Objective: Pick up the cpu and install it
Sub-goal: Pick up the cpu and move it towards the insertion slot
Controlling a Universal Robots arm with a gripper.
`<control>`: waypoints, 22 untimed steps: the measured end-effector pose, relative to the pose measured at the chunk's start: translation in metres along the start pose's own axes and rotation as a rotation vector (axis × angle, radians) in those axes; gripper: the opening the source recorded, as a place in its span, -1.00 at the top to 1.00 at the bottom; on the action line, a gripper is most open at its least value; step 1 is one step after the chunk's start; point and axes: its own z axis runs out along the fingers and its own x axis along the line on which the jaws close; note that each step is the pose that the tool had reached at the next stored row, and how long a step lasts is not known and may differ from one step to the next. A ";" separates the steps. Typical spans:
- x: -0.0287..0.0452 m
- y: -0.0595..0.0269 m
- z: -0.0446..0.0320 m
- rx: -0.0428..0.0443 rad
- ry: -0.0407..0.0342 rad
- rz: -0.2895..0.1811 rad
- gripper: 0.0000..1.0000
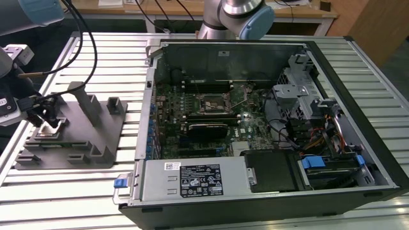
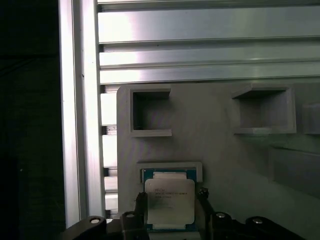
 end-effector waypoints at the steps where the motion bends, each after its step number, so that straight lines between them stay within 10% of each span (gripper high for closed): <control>1: 0.0000 0.0000 0.0000 0.0000 0.0000 0.000 0.06; 4: 0.0000 0.0000 0.0000 0.0000 0.0000 0.000 -0.18; 22: 0.0002 -0.0002 0.0062 0.0003 0.0006 0.000 -0.18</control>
